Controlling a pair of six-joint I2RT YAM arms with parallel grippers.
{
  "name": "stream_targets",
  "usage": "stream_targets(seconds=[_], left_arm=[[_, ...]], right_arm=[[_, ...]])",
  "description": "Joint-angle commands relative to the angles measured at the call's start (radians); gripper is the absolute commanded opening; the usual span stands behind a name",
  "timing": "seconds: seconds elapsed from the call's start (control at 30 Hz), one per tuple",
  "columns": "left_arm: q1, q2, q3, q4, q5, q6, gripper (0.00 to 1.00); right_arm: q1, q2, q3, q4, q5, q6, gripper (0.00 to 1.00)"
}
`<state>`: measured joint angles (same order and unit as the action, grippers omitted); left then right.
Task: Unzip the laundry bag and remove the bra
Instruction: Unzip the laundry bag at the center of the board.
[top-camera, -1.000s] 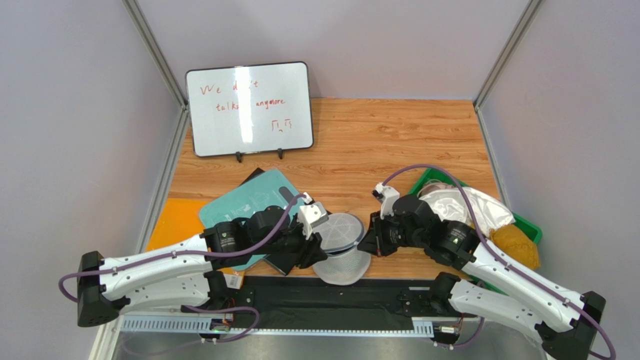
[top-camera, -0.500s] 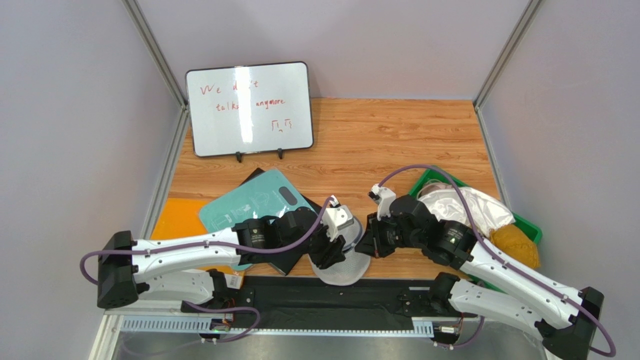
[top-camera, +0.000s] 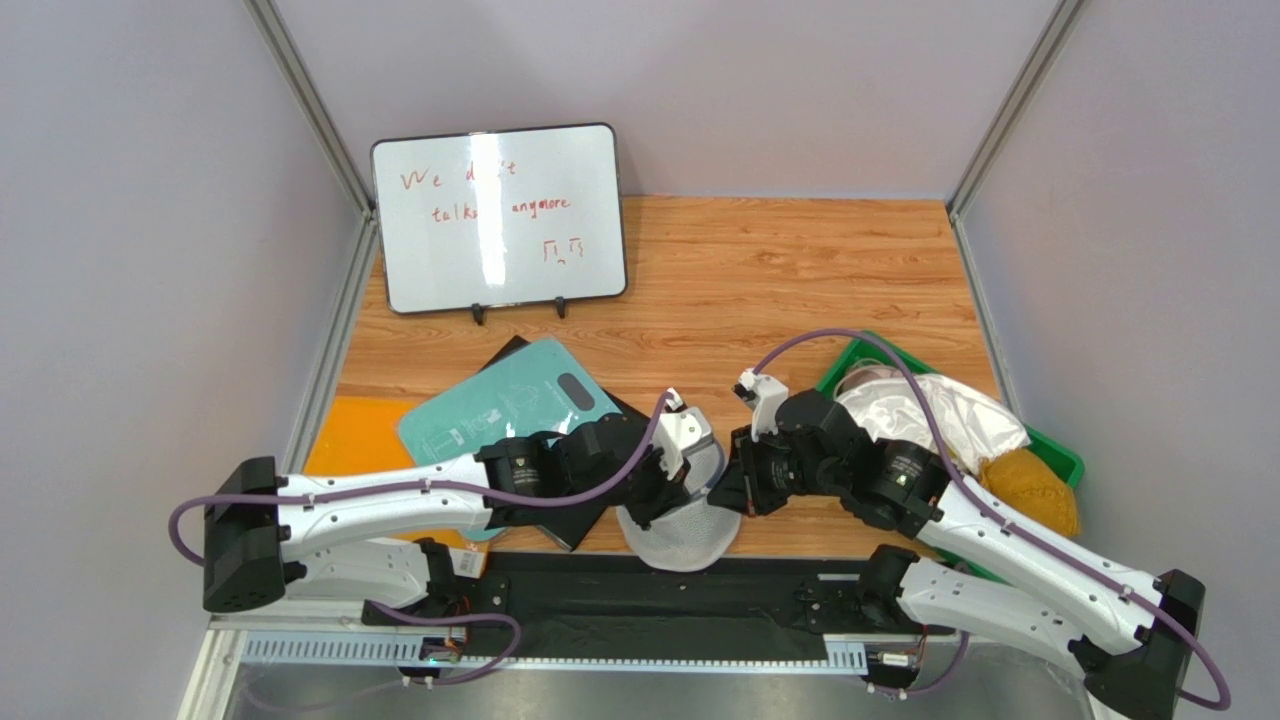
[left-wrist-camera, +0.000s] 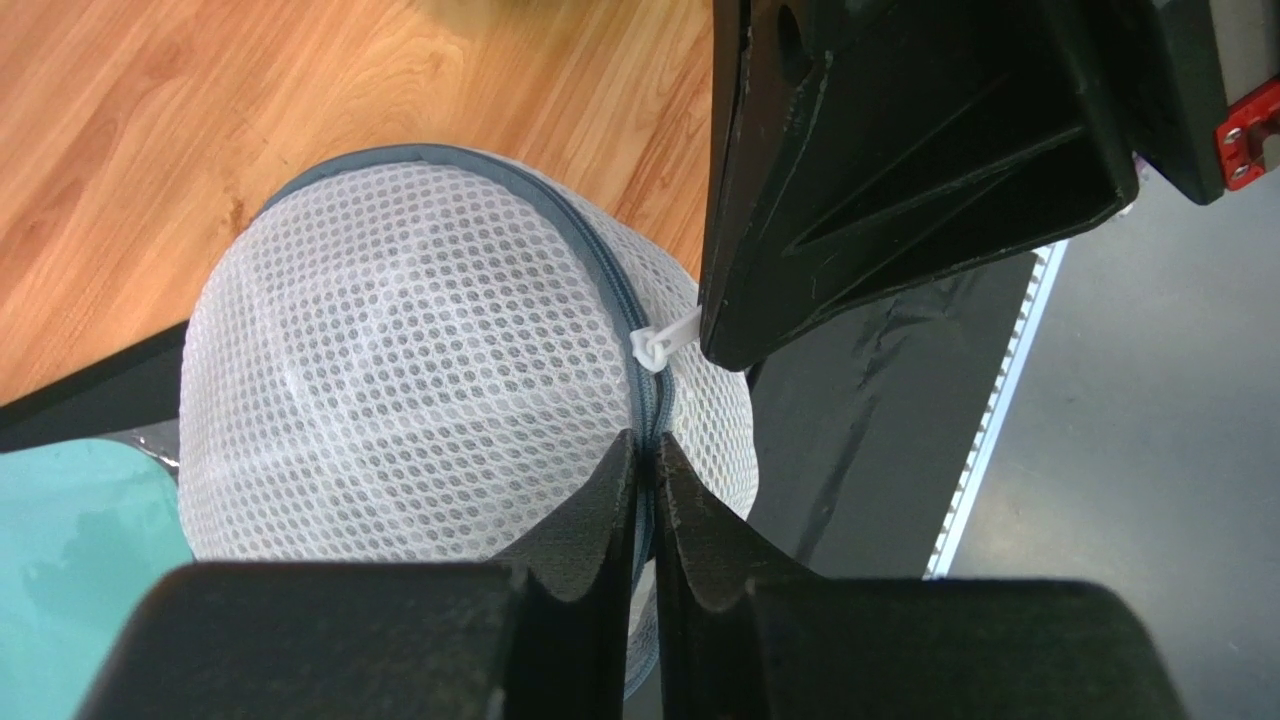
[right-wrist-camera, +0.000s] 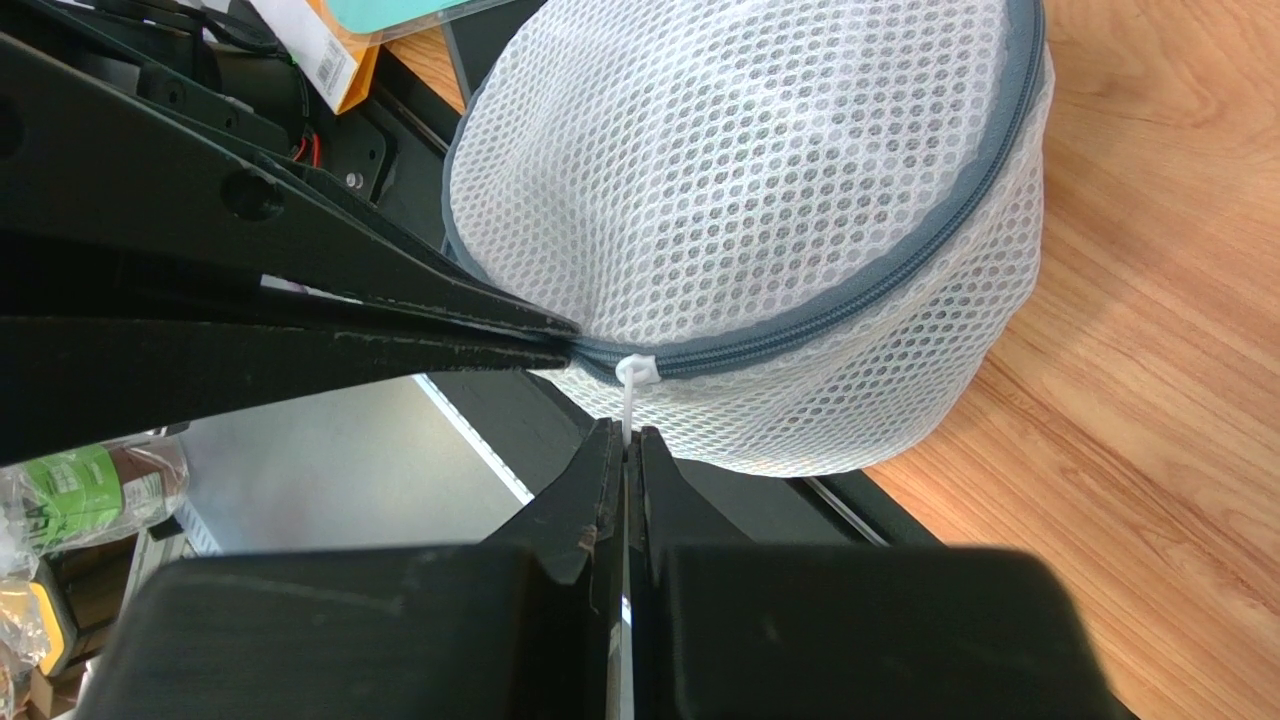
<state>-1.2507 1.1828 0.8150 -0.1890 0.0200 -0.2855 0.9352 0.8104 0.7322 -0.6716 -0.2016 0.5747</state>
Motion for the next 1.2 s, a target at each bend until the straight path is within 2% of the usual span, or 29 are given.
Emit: stream_targets(seconds=[0.0,0.1,0.63,1.07,1.1,1.17], left_arm=[[-0.006,0.009,0.007,0.037,-0.011,0.002,0.06],[-0.006,0.005,0.001,0.036,-0.011,0.002,0.00],[-0.007,-0.092,-0.073,-0.001,-0.017,-0.023,0.00],[-0.007,-0.198,-0.119,-0.076,-0.065,-0.041,0.00],[-0.007,-0.196,-0.114,-0.090,-0.065,-0.041,0.03],[-0.007,-0.187,-0.093,-0.102,-0.071,-0.035,0.18]], right_arm=[[0.007,-0.008,0.035,0.040,-0.004,-0.013,0.00],[0.007,-0.008,0.036,0.033,0.005,-0.015,0.00],[-0.016,-0.030,0.038,-0.037,0.111,-0.038,0.00],[-0.035,-0.036,0.038,-0.052,0.096,-0.041,0.00],[-0.035,-0.034,0.036,-0.046,0.079,-0.041,0.00],[-0.035,-0.034,0.035,-0.025,0.054,-0.039,0.00]])
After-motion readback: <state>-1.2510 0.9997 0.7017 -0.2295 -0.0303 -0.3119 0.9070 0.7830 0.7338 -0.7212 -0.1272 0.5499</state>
